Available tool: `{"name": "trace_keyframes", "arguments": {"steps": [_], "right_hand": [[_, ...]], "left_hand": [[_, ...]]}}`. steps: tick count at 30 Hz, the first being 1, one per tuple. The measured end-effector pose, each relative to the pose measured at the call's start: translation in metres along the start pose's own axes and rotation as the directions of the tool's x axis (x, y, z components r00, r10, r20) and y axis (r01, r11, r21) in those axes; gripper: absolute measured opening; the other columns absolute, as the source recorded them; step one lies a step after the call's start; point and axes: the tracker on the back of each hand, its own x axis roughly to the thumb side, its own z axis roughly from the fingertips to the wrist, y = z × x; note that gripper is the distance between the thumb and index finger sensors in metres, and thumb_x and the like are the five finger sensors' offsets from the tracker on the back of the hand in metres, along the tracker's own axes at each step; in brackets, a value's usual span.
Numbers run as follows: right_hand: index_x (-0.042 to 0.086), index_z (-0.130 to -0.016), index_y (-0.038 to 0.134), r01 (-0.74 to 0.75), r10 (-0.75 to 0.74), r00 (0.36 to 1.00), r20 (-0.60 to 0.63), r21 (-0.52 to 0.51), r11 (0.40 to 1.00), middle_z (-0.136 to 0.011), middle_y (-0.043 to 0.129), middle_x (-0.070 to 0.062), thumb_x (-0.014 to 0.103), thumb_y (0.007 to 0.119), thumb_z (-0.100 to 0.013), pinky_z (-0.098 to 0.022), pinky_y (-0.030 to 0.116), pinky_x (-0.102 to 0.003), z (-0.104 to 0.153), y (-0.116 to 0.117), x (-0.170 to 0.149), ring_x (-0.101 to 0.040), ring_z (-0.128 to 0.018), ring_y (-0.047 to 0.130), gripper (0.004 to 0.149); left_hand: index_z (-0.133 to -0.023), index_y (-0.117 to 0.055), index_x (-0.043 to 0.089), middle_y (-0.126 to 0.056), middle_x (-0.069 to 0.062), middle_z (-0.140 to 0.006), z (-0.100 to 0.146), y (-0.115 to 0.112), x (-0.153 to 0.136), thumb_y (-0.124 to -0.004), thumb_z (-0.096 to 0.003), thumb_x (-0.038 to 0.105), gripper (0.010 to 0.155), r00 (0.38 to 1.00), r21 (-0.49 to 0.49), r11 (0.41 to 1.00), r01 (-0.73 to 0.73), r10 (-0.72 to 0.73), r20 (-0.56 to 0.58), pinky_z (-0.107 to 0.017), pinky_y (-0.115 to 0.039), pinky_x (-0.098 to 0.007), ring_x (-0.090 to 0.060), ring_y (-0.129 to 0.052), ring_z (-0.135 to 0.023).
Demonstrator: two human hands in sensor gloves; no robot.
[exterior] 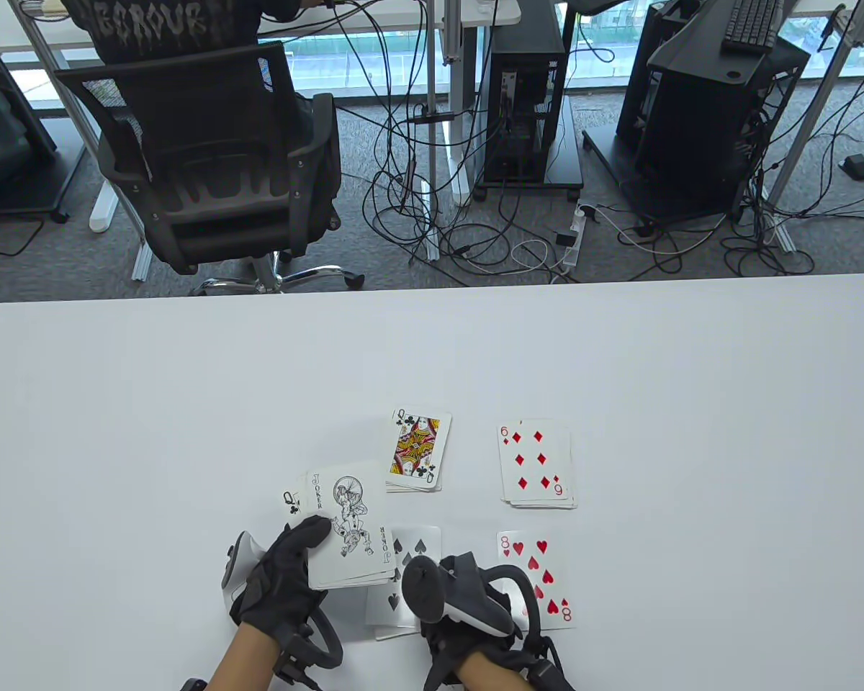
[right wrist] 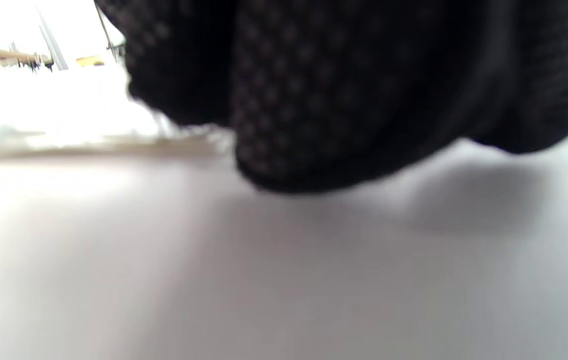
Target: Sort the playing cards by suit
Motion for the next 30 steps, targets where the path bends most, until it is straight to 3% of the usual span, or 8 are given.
{"name": "trace_keyframes", "arguments": {"steps": [4, 6, 10, 16, 22, 27, 30], "right_hand": [[-0.023, -0.082, 0.063, 0.160, -0.149, 0.987, 0.068, -0.201, 0.967, -0.030, 0.094, -0.006, 0.031, 0.064, -0.056, -0.022, 0.087, -0.045, 0.008, -0.023, -0.011, -0.024, -0.012, 0.097, 0.060], [-0.023, -0.081, 0.065, 0.256, -0.226, 0.965, 0.132, -0.304, 0.917, -0.033, 0.094, -0.007, 0.031, 0.063, -0.056, -0.025, 0.086, -0.046, 0.014, -0.034, -0.017, -0.025, -0.016, 0.098, 0.059], [-0.022, -0.081, 0.064, 0.434, -0.350, 0.897, 0.270, -0.393, 0.810, -0.039, 0.094, -0.009, 0.032, 0.060, -0.057, -0.030, 0.086, -0.048, 0.022, -0.047, -0.024, -0.028, -0.023, 0.099, 0.059], [-0.024, -0.084, 0.058, 0.618, -0.507, 0.777, 0.372, -0.301, 0.726, -0.052, 0.091, -0.013, 0.042, 0.063, -0.057, -0.038, 0.082, -0.053, 0.022, -0.038, -0.021, -0.034, -0.036, 0.098, 0.072], [-0.023, -0.088, 0.046, 0.580, -0.483, 0.796, 0.366, -0.231, 0.781, -0.062, 0.083, -0.016, 0.051, 0.068, -0.052, -0.042, 0.078, -0.057, 0.022, -0.027, -0.007, -0.037, -0.047, 0.093, 0.085], [-0.018, -0.084, 0.051, 0.558, -0.454, 0.817, 0.355, -0.288, 0.779, -0.054, 0.085, -0.008, 0.046, 0.075, -0.049, -0.039, 0.083, -0.050, 0.022, -0.025, -0.004, -0.028, -0.039, 0.096, 0.077], [-0.016, -0.079, 0.059, 0.624, -0.518, 0.776, 0.359, -0.323, 0.711, -0.046, 0.088, -0.006, 0.039, 0.076, -0.049, -0.036, 0.085, -0.047, 0.023, -0.025, -0.008, -0.024, -0.032, 0.098, 0.064]], "left_hand": [[-0.109, -0.035, 0.032, -0.053, 0.003, -0.112, 0.000, -0.001, -0.003, -0.066, -0.0629, 0.044, 0.057, 1.000, 0.000, 1.000, 0.002, -0.002, -0.017, -0.071, -0.068, -0.040, -0.022, -0.071, -0.099], [-0.109, -0.035, 0.032, -0.053, 0.003, -0.112, 0.000, -0.002, -0.006, -0.066, -0.0629, 0.044, 0.057, 1.000, -0.001, 1.000, 0.006, -0.006, -0.029, -0.071, -0.068, -0.040, -0.022, -0.071, -0.099], [-0.109, -0.035, 0.032, -0.053, 0.003, -0.112, 0.000, -0.006, -0.008, -0.066, -0.0629, 0.044, 0.057, 0.999, -0.021, 1.000, 0.018, -0.019, -0.036, -0.071, -0.068, -0.040, -0.022, -0.071, -0.099], [-0.109, -0.035, 0.032, -0.053, 0.003, -0.112, 0.000, -0.016, -0.014, -0.066, -0.0628, 0.044, 0.057, 0.998, -0.055, 0.998, 0.023, -0.026, -0.048, -0.072, -0.068, -0.040, -0.022, -0.071, -0.099], [-0.109, -0.035, 0.032, -0.053, 0.004, -0.112, 0.000, -0.020, -0.017, -0.066, -0.0628, 0.044, 0.057, 0.997, -0.069, 0.997, 0.038, -0.042, -0.059, -0.072, -0.068, -0.041, -0.022, -0.071, -0.099], [-0.109, -0.035, 0.032, -0.053, 0.004, -0.112, 0.000, -0.023, -0.019, -0.067, -0.0628, 0.043, 0.057, 0.997, -0.083, 0.996, 0.046, -0.051, -0.066, -0.072, -0.068, -0.041, -0.022, -0.071, -0.099], [-0.109, -0.035, 0.032, -0.053, 0.004, -0.112, -0.001, -0.025, -0.019, -0.066, -0.0630, 0.045, 0.057, 0.997, -0.096, 0.995, 0.040, -0.047, -0.066, -0.071, -0.068, -0.040, -0.022, -0.071, -0.099]]}}
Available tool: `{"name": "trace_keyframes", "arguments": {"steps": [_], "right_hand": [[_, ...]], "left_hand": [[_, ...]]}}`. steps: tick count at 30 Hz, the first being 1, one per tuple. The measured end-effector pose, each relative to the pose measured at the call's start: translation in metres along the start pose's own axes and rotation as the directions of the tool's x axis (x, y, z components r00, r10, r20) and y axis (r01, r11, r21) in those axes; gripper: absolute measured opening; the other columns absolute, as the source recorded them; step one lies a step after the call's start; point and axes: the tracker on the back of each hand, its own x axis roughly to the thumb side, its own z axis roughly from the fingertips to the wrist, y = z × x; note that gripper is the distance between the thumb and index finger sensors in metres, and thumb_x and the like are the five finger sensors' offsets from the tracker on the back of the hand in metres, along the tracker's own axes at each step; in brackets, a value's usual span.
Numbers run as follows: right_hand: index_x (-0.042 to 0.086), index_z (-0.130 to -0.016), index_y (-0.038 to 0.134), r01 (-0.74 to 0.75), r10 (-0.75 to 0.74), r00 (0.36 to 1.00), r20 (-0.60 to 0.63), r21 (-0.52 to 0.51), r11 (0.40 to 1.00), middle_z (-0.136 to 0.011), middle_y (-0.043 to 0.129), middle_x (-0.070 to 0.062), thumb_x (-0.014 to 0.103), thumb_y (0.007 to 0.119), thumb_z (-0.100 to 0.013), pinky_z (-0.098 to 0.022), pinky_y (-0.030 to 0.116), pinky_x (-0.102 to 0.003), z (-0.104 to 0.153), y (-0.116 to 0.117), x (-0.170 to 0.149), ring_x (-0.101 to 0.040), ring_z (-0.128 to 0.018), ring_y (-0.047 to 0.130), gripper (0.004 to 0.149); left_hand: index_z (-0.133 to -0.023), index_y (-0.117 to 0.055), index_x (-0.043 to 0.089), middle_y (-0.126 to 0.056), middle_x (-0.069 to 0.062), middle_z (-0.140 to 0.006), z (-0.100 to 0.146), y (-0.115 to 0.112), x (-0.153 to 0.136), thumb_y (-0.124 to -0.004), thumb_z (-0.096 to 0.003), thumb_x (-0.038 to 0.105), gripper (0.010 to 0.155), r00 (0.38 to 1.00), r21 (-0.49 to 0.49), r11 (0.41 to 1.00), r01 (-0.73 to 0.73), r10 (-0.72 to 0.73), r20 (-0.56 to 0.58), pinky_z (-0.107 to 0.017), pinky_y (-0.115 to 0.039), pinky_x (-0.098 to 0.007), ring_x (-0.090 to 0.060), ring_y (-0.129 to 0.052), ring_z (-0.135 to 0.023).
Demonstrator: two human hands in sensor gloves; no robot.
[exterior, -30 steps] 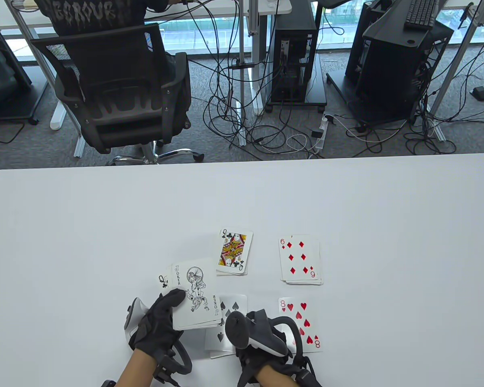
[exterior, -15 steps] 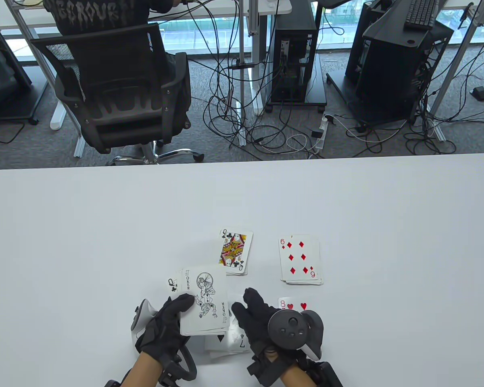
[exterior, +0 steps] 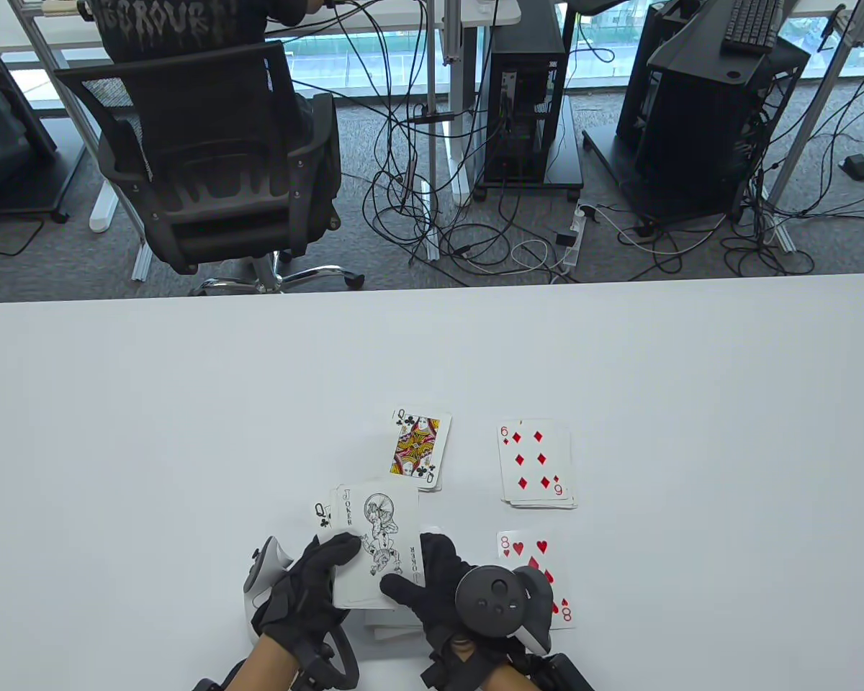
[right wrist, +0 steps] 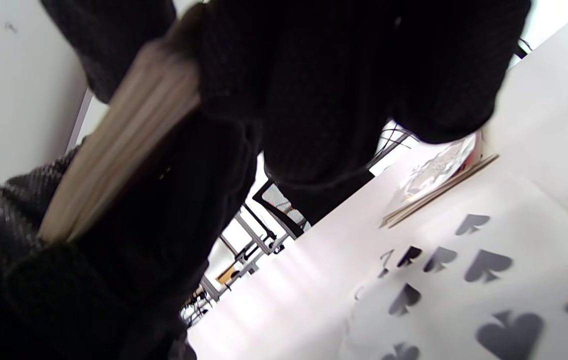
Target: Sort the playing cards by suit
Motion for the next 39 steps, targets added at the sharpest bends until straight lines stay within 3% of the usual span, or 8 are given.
{"name": "trace_keyframes", "arguments": {"steps": [6, 15, 19, 24, 26, 30, 33, 39], "right_hand": [[-0.013, -0.073, 0.069, 0.054, -0.054, 0.999, -0.001, -0.068, 0.996, -0.037, 0.093, -0.005, 0.025, 0.066, -0.055, -0.032, 0.088, -0.042, 0.001, -0.007, -0.006, -0.022, -0.023, 0.100, 0.043], [-0.015, -0.075, 0.069, 0.015, -0.019, 0.999, -0.029, -0.139, 0.990, -0.041, 0.094, -0.006, 0.022, 0.062, -0.055, -0.034, 0.087, -0.045, -0.003, -0.022, -0.013, -0.024, -0.027, 0.101, 0.042], [-0.015, -0.074, 0.070, -0.001, -0.015, 0.997, -0.075, -0.207, 0.978, -0.039, 0.094, -0.005, 0.021, 0.063, -0.055, -0.032, 0.088, -0.045, -0.006, -0.043, -0.025, -0.023, -0.025, 0.101, 0.041], [-0.014, -0.074, 0.071, 0.105, -0.142, 0.984, -0.107, -0.294, 0.950, -0.038, 0.094, -0.005, 0.021, 0.064, -0.055, -0.032, 0.087, -0.045, -0.015, -0.078, -0.041, -0.024, -0.024, 0.100, 0.041], [-0.015, -0.073, 0.072, 0.133, -0.176, 0.978, -0.115, -0.310, 0.941, -0.037, 0.094, -0.007, 0.020, 0.066, -0.054, -0.031, 0.086, -0.047, -0.019, -0.100, -0.049, -0.026, -0.022, 0.100, 0.041], [-0.016, -0.073, 0.073, -0.026, -0.073, 0.958, -0.276, -0.338, 0.941, -0.035, 0.094, -0.008, 0.020, 0.067, -0.053, -0.030, 0.086, -0.048, -0.018, -0.158, -0.077, -0.027, -0.021, 0.099, 0.041], [-0.016, -0.073, 0.074, -0.293, 0.142, 0.872, -0.469, -0.267, 0.918, -0.033, 0.094, -0.008, 0.020, 0.068, -0.053, -0.029, 0.086, -0.048, -0.001, -0.195, -0.112, -0.027, -0.019, 0.099, 0.041], [-0.017, -0.073, 0.075, -0.432, 0.243, 0.653, -0.717, -0.090, 0.898, -0.031, 0.094, -0.009, 0.020, 0.070, -0.052, -0.027, 0.085, -0.049, 0.047, -0.217, -0.169, -0.027, -0.015, 0.098, 0.042]], "left_hand": [[-0.109, -0.033, 0.031, -0.051, 0.003, -0.112, -0.002, -0.005, 0.000, -0.068, -0.0624, 0.043, 0.059, 1.000, -0.045, 0.999, 0.003, -0.003, -0.006, -0.072, -0.067, -0.040, -0.023, -0.069, -0.100], [-0.108, -0.038, 0.030, -0.055, 0.002, -0.110, -0.001, -0.007, 0.006, -0.069, -0.0619, 0.042, 0.057, 0.999, -0.027, 0.999, 0.039, -0.038, 0.005, -0.071, -0.070, -0.039, -0.022, -0.073, -0.098], [-0.108, -0.038, 0.030, -0.056, 0.003, -0.110, -0.001, -0.005, 0.007, -0.068, -0.0619, 0.042, 0.056, 1.000, -0.021, 1.000, 0.019, -0.019, 0.014, -0.071, -0.070, -0.039, -0.022, -0.073, -0.097], [-0.108, -0.038, 0.030, -0.055, 0.003, -0.110, 0.000, -0.003, 0.008, -0.068, -0.0620, 0.042, 0.056, 1.000, -0.003, 1.000, -0.003, 0.003, 0.024, -0.070, -0.070, -0.039, -0.022, -0.073, -0.097], [-0.108, -0.038, 0.030, -0.055, 0.003, -0.110, 0.000, -0.002, 0.009, -0.067, -0.0622, 0.042, 0.056, 0.999, 0.004, 0.999, -0.033, 0.033, 0.031, -0.070, -0.070, -0.039, -0.022, -0.073, -0.097], [-0.108, -0.037, 0.030, -0.055, 0.003, -0.111, 0.000, 0.001, 0.009, -0.067, -0.0625, 0.043, 0.056, 0.998, 0.020, 0.998, -0.054, 0.053, 0.038, -0.071, -0.070, -0.039, -0.022, -0.073, -0.098], [-0.108, -0.037, 0.030, -0.055, 0.003, -0.111, 0.001, 0.000, 0.010, -0.067, -0.0626, 0.043, 0.056, 0.998, 0.027, 0.998, -0.054, 0.053, 0.040, -0.071, -0.070, -0.039, -0.021, -0.073, -0.098], [-0.108, -0.037, 0.030, -0.054, 0.003, -0.111, 0.002, 0.004, 0.015, -0.066, -0.0627, 0.044, 0.056, 0.996, 0.046, 0.997, -0.069, 0.065, 0.068, -0.071, -0.070, -0.039, -0.022, -0.073, -0.098]]}}
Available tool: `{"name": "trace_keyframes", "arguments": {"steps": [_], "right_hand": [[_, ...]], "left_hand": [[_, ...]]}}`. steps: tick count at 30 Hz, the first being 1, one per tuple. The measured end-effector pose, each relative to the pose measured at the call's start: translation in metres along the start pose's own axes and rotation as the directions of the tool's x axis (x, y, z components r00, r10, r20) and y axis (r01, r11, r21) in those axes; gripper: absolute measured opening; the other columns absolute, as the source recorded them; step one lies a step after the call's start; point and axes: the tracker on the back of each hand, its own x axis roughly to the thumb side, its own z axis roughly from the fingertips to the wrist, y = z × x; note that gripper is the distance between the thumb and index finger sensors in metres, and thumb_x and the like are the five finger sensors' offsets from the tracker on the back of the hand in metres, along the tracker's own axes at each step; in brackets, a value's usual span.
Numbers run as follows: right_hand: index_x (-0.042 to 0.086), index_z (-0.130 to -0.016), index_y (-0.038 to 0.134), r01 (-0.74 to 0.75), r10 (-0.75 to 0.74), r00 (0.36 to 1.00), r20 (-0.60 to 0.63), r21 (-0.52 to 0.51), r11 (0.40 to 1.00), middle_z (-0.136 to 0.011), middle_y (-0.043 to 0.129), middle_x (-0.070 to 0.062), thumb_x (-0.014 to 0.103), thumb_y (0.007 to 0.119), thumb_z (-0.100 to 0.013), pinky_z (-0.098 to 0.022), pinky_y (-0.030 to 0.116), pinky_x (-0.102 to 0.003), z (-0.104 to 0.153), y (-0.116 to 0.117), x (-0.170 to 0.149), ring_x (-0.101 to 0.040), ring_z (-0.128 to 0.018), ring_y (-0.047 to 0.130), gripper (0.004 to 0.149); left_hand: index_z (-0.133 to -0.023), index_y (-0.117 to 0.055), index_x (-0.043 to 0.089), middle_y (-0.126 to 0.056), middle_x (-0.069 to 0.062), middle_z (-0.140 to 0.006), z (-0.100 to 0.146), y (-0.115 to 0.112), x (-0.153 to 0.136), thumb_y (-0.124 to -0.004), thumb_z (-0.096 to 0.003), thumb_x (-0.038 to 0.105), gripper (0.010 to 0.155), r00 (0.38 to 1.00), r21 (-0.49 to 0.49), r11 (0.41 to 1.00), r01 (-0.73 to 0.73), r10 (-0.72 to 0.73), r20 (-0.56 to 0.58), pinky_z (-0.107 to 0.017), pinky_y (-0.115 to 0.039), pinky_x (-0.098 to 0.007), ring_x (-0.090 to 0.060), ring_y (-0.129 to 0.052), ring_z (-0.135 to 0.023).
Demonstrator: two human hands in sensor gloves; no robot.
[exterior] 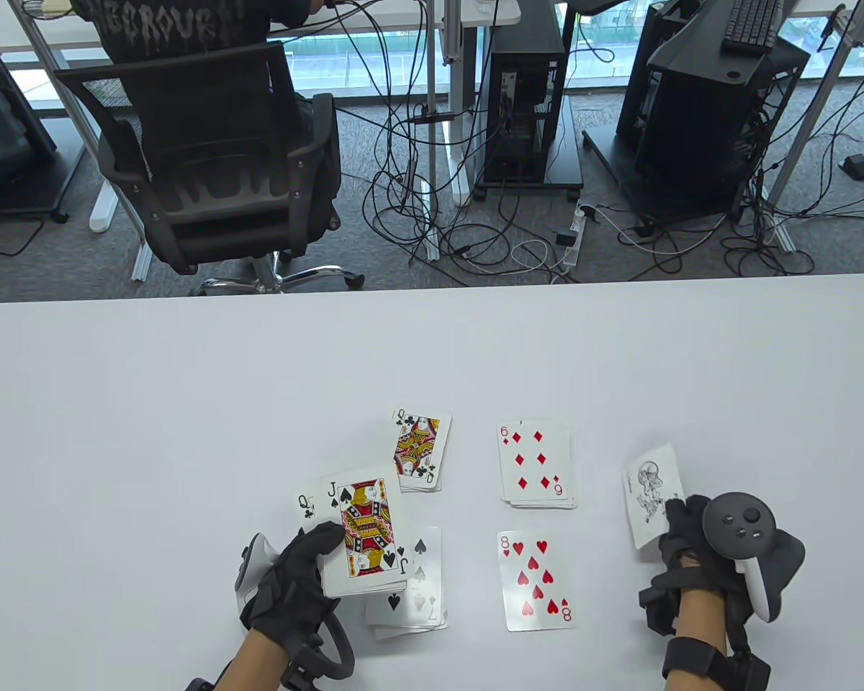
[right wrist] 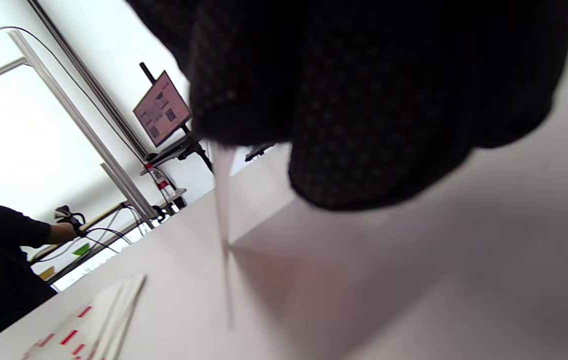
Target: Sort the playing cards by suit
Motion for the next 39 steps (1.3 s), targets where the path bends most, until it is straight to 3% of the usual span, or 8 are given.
{"name": "trace_keyframes", "arguments": {"steps": [5, 9, 16, 21, 25, 31, 34, 39], "right_hand": [[-0.019, -0.073, 0.075, -0.273, 0.276, 0.961, -0.031, 0.081, 0.959, -0.029, 0.094, -0.009, 0.021, 0.070, -0.052, -0.026, 0.085, -0.049, -0.004, 0.016, -0.009, -0.028, -0.013, 0.097, 0.045], [-0.019, -0.073, 0.074, -0.493, 0.498, 0.867, -0.013, 0.117, 0.862, -0.029, 0.093, -0.007, 0.022, 0.070, -0.052, -0.026, 0.085, -0.048, -0.008, 0.030, 0.000, -0.025, -0.012, 0.096, 0.047], [-0.020, -0.075, 0.072, -0.668, 0.679, 0.734, -0.010, 0.173, 0.724, -0.030, 0.092, -0.007, 0.025, 0.068, -0.053, -0.027, 0.085, -0.049, -0.009, 0.044, 0.015, -0.025, -0.014, 0.096, 0.050], [-0.020, -0.076, 0.072, -0.762, 0.767, 0.641, -0.026, 0.097, 0.640, -0.031, 0.094, -0.010, 0.031, 0.073, -0.052, -0.027, 0.084, -0.050, -0.004, 0.039, 0.031, -0.029, -0.015, 0.096, 0.057], [-0.021, -0.076, 0.072, -0.687, 0.685, 0.724, 0.074, -0.013, 0.727, -0.032, 0.094, -0.010, 0.030, 0.073, -0.051, -0.028, 0.084, -0.051, -0.001, 0.027, 0.071, -0.029, -0.016, 0.097, 0.057], [-0.021, -0.076, 0.071, -0.380, 0.388, 0.812, 0.436, -0.110, 0.918, -0.034, 0.094, -0.010, 0.030, 0.071, -0.052, -0.029, 0.085, -0.050, 0.034, 0.039, 0.151, -0.029, -0.018, 0.098, 0.057], [-0.022, -0.077, 0.070, -0.137, 0.120, 0.799, 0.589, -0.017, 0.990, -0.036, 0.094, -0.011, 0.031, 0.068, -0.054, -0.030, 0.084, -0.051, 0.062, 0.055, 0.182, -0.031, -0.020, 0.098, 0.057], [-0.023, -0.079, 0.067, 0.088, -0.197, 0.700, 0.686, 0.191, 0.978, -0.041, 0.094, -0.015, 0.033, 0.066, -0.055, -0.033, 0.082, -0.054, 0.106, 0.087, 0.216, -0.035, -0.025, 0.098, 0.061]], "left_hand": [[-0.109, -0.036, 0.030, -0.054, 0.004, -0.111, 0.001, 0.007, 0.001, -0.066, -0.0629, 0.044, 0.056, 1.000, 0.032, 0.999, -0.002, 0.002, 0.001, -0.071, -0.069, -0.039, -0.021, -0.072, -0.098], [-0.109, -0.036, 0.031, -0.054, 0.004, -0.111, 0.001, 0.011, 0.003, -0.066, -0.0629, 0.044, 0.056, 1.000, 0.049, 0.999, -0.011, 0.010, 0.011, -0.071, -0.069, -0.039, -0.021, -0.072, -0.098], [-0.109, -0.035, 0.031, -0.053, 0.004, -0.112, 0.002, 0.016, 0.008, -0.066, -0.0632, 0.044, 0.056, 1.000, 0.073, 0.997, 0.002, -0.004, 0.025, -0.072, -0.069, -0.039, -0.021, -0.071, -0.099], [-0.109, -0.035, 0.031, -0.053, 0.005, -0.112, 0.001, 0.014, 0.008, -0.065, -0.0632, 0.044, 0.056, 1.000, 0.070, 0.998, -0.003, 0.002, 0.025, -0.072, -0.068, -0.039, -0.021, -0.071, -0.099], [-0.109, -0.035, 0.031, -0.053, 0.004, -0.112, 0.001, 0.013, 0.008, -0.065, -0.0633, 0.044, 0.056, 1.000, 0.073, 0.997, -0.002, 0.000, 0.023, -0.072, -0.068, -0.039, -0.021, -0.071, -0.099], [-0.109, -0.035, 0.031, -0.053, 0.004, -0.112, 0.001, 0.013, 0.007, -0.066, -0.0632, 0.044, 0.056, 1.000, 0.072, 0.997, -0.003, 0.001, 0.020, -0.072, -0.068, -0.039, -0.021, -0.071, -0.099], [-0.109, -0.036, 0.031, -0.053, 0.004, -0.112, 0.001, 0.014, 0.007, -0.066, -0.0631, 0.044, 0.056, 1.000, 0.070, 0.998, 0.005, -0.006, 0.020, -0.072, -0.068, -0.039, -0.021, -0.071, -0.099], [-0.109, -0.036, 0.031, -0.053, 0.004, -0.111, 0.001, 0.012, 0.003, -0.066, -0.0631, 0.044, 0.056, 1.000, 0.058, 0.998, 0.017, -0.017, 0.000, -0.072, -0.068, -0.040, -0.021, -0.071, -0.099]]}}
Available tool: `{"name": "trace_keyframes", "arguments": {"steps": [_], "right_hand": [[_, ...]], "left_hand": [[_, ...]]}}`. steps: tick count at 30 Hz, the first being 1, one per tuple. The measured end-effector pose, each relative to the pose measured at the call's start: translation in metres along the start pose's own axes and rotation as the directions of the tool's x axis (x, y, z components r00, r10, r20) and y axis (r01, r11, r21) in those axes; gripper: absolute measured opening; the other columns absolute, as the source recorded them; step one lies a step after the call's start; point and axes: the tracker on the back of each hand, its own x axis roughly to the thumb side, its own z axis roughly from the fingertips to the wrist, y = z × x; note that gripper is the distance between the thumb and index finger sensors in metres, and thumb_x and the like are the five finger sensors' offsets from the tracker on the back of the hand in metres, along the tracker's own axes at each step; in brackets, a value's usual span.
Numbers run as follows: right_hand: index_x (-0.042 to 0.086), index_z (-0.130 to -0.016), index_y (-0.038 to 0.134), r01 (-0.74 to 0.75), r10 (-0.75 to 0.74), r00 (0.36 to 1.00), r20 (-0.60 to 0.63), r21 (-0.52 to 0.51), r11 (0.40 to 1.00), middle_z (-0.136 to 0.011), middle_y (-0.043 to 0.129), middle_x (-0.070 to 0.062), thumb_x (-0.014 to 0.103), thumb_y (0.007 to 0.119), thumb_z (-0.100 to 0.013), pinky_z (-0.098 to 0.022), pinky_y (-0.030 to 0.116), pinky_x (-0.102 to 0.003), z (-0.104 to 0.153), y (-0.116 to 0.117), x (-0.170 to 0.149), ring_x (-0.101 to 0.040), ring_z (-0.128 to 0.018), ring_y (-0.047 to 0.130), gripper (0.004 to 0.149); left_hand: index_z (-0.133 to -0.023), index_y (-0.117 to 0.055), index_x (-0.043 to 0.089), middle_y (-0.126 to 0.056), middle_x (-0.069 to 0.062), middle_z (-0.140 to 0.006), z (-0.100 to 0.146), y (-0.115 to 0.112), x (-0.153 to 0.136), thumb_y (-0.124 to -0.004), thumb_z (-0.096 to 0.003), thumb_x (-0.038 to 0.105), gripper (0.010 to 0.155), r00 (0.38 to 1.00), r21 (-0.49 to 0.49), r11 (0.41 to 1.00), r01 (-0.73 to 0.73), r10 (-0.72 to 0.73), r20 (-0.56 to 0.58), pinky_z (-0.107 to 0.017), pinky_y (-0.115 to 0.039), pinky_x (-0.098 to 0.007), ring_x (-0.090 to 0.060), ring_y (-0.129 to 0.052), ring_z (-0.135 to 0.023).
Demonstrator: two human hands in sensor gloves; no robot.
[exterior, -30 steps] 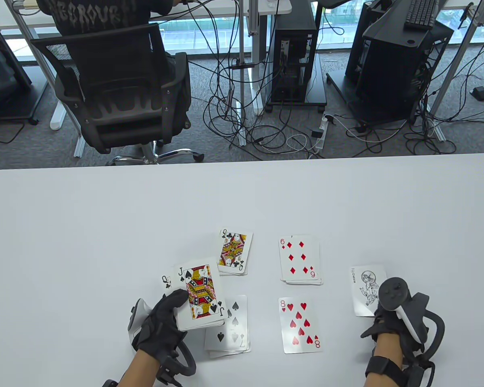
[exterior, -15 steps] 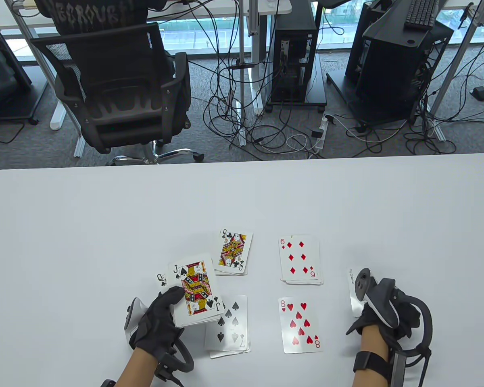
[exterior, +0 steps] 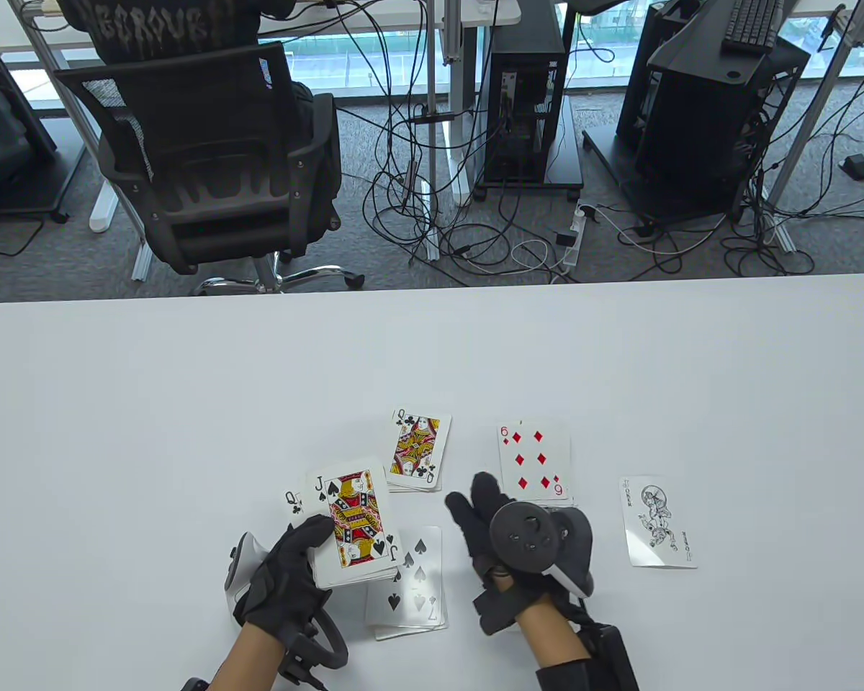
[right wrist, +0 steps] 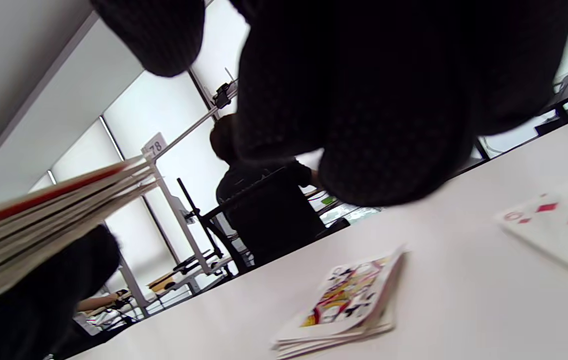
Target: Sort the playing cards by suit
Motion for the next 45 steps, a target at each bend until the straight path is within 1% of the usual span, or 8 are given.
{"name": "trace_keyframes", "arguments": {"steps": [5, 9, 14, 23, 29, 39, 41, 45], "right_hand": [[-0.027, -0.083, 0.061, 0.127, -0.130, 0.991, 0.034, 0.066, 0.990, -0.049, 0.092, -0.019, 0.041, 0.068, -0.055, -0.037, 0.079, -0.058, 0.012, 0.028, 0.019, -0.039, -0.032, 0.096, 0.073], [-0.028, -0.083, 0.055, 0.161, -0.164, 0.986, 0.028, 0.083, 0.983, -0.053, 0.088, -0.019, 0.046, 0.072, -0.052, -0.039, 0.078, -0.059, 0.020, 0.038, 0.019, -0.039, -0.037, 0.095, 0.083], [-0.019, -0.079, 0.062, 0.139, -0.139, 0.989, 0.057, 0.006, 0.990, -0.045, 0.088, -0.006, 0.041, 0.077, -0.049, -0.036, 0.083, -0.051, 0.026, 0.039, 0.018, -0.028, -0.032, 0.098, 0.068], [-0.015, -0.068, 0.073, 0.229, -0.225, 0.972, 0.063, -0.073, 0.971, -0.033, 0.093, -0.004, 0.024, 0.072, -0.052, -0.030, 0.087, -0.046, 0.031, 0.037, 0.012, -0.024, -0.022, 0.100, 0.042], [-0.015, -0.070, 0.072, 0.264, -0.263, 0.965, 0.028, -0.112, 0.958, -0.034, 0.093, -0.004, 0.021, 0.067, -0.053, -0.029, 0.088, -0.046, 0.030, 0.032, 0.003, -0.023, -0.022, 0.101, 0.040], [-0.018, -0.070, 0.072, 0.340, -0.387, 0.913, -0.124, -0.290, 0.895, -0.031, 0.093, -0.004, 0.019, 0.064, -0.054, -0.026, 0.088, -0.045, 0.032, 0.011, -0.049, -0.022, -0.017, 0.100, 0.042], [-0.019, -0.070, 0.072, 0.333, -0.383, 0.907, -0.172, -0.264, 0.905, -0.029, 0.093, -0.003, 0.019, 0.064, -0.053, -0.025, 0.088, -0.044, 0.032, 0.012, -0.055, -0.021, -0.014, 0.100, 0.042], [-0.020, -0.070, 0.072, 0.373, -0.372, 0.890, -0.262, -0.048, 0.927, -0.027, 0.094, -0.003, 0.018, 0.065, -0.053, -0.023, 0.088, -0.044, 0.031, 0.032, -0.053, -0.021, -0.011, 0.099, 0.043]], "left_hand": [[-0.109, -0.036, 0.031, -0.053, 0.004, -0.111, 0.000, -0.004, -0.002, -0.066, -0.0629, 0.044, 0.056, 0.999, -0.030, 0.999, 0.029, -0.029, -0.014, -0.072, -0.068, -0.040, -0.022, -0.071, -0.099], [-0.109, -0.036, 0.031, -0.053, 0.004, -0.111, -0.001, -0.007, -0.005, -0.067, -0.0628, 0.044, 0.056, 0.998, -0.053, 0.997, 0.049, -0.050, -0.026, -0.072, -0.068, -0.040, -0.022, -0.071, -0.099], [-0.109, -0.037, 0.031, -0.053, 0.004, -0.112, -0.001, -0.009, -0.008, -0.067, -0.0626, 0.044, 0.056, 0.996, -0.070, 0.995, 0.075, -0.078, -0.039, -0.072, -0.068, -0.040, -0.022, -0.071, -0.099], [-0.109, -0.037, 0.031, -0.053, 0.003, -0.112, -0.003, -0.011, -0.010, -0.068, -0.0621, 0.043, 0.058, 0.995, -0.138, 0.986, 0.090, -0.096, -0.038, -0.072, -0.068, -0.041, -0.023, -0.071, -0.099], [-0.108, -0.037, 0.031, -0.054, 0.003, -0.111, -0.004, -0.011, -0.009, -0.068, -0.0620, 0.042, 0.057, 0.995, -0.140, 0.986, 0.091, -0.097, -0.034, -0.071, -0.068, -0.041, -0.022, -0.071, -0.099], [-0.109, -0.037, 0.031, -0.054, 0.004, -0.111, -0.002, -0.005, -0.006, -0.067, -0.0623, 0.042, 0.057, 1.000, -0.077, 0.997, 0.029, -0.030, -0.004, -0.071, -0.068, -0.040, -0.022, -0.072, -0.099], [-0.109, -0.036, 0.031, -0.053, 0.004, -0.112, -0.001, -0.003, -0.004, -0.067, -0.0624, 0.043, 0.056, 1.000, -0.057, 0.998, 0.012, -0.012, 0.014, -0.072, -0.068, -0.040, -0.022, -0.071, -0.099], [-0.109, -0.035, 0.031, -0.052, 0.004, -0.112, 0.002, 0.005, 0.001, -0.066, -0.0626, 0.044, 0.057, 0.999, 0.001, 1.000, -0.006, 0.006, 0.047, -0.072, -0.067, -0.040, -0.022, -0.070, -0.100]]}}
